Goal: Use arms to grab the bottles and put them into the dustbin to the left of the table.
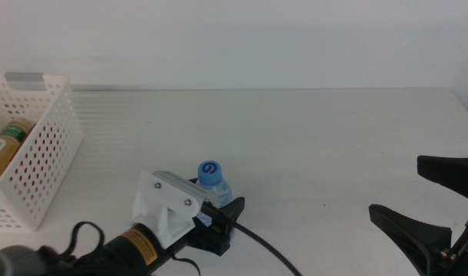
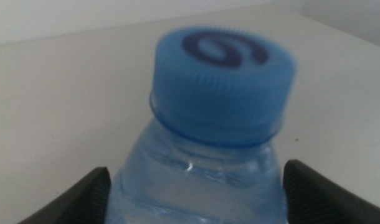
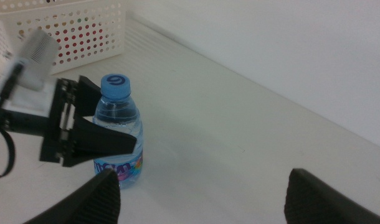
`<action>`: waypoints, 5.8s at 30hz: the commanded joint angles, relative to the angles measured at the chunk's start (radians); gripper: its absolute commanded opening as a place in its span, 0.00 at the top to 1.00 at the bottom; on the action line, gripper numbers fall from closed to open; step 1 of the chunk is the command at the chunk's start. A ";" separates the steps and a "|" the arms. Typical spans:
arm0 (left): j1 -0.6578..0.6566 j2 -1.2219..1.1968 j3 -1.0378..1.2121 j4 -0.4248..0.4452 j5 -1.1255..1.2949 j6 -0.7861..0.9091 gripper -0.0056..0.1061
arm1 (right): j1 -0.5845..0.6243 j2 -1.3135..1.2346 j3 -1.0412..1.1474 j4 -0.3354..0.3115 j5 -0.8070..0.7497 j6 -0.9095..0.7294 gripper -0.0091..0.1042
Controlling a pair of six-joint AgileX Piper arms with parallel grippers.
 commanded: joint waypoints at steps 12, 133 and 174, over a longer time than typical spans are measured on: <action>-0.003 0.118 -0.041 -0.022 -0.262 -0.002 0.15 | -0.004 -0.001 -0.027 -0.009 -0.073 -0.009 0.22; 0.943 0.022 -1.257 -0.076 2.129 0.472 0.14 | -0.004 0.000 -0.027 -0.008 -0.072 -0.009 0.22; 0.943 -0.772 -0.605 -0.800 1.633 0.841 0.14 | -0.004 0.000 -0.027 -0.008 -0.072 -0.009 0.22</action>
